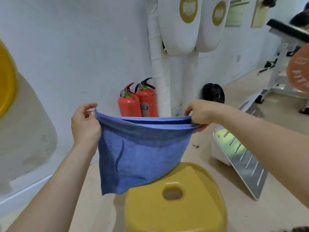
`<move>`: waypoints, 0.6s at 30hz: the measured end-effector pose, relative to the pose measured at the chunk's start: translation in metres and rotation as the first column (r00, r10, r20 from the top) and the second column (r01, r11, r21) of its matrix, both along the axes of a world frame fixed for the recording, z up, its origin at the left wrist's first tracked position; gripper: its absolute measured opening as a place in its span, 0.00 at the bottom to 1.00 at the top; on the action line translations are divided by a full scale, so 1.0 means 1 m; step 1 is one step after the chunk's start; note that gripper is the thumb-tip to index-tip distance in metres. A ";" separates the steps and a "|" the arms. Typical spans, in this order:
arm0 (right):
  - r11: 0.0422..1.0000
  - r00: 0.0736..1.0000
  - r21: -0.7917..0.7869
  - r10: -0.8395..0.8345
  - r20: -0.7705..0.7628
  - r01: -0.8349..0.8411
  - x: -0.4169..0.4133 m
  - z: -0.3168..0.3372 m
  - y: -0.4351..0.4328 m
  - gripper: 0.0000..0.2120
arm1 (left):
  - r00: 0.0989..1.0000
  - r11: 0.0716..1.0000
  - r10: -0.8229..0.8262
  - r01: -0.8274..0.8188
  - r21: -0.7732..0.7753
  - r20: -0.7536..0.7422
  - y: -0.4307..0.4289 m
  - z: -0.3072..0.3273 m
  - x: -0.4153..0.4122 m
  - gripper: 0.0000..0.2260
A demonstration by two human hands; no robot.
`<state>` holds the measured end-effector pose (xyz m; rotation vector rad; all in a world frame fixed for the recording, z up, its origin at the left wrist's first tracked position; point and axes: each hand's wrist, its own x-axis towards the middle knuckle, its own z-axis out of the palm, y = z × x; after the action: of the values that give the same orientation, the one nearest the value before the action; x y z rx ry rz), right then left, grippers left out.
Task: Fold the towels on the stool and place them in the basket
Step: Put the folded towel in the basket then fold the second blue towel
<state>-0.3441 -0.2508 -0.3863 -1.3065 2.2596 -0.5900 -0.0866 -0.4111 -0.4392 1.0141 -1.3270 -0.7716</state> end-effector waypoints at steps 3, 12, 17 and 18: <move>0.959 0.985 -0.232 -0.140 0.103 0.161 -0.004 -0.002 -0.023 0.15 | 0.995 0.997 0.012 -0.004 0.079 -0.102 0.002 -0.010 -0.005 0.13; 0.441 0.864 -0.889 -0.392 -0.316 -0.125 -0.020 0.019 -0.009 0.22 | 0.966 0.967 -0.164 0.117 -0.226 -0.200 0.011 0.037 0.000 0.16; 0.838 0.814 -0.497 -0.118 -0.568 -0.226 -0.031 -0.042 0.070 0.19 | 0.594 0.695 -0.712 0.673 0.255 0.374 0.040 0.002 0.042 0.10; 0.885 0.808 -0.387 -0.021 -0.589 -0.259 -0.029 -0.061 0.087 0.18 | 0.455 0.614 -0.782 0.682 0.398 0.427 0.045 -0.008 0.047 0.08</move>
<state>-0.3729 -0.1633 -0.4476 -2.0950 2.5698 -0.7862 -0.0396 -0.3663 -0.4468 0.7812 -2.3549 -1.3225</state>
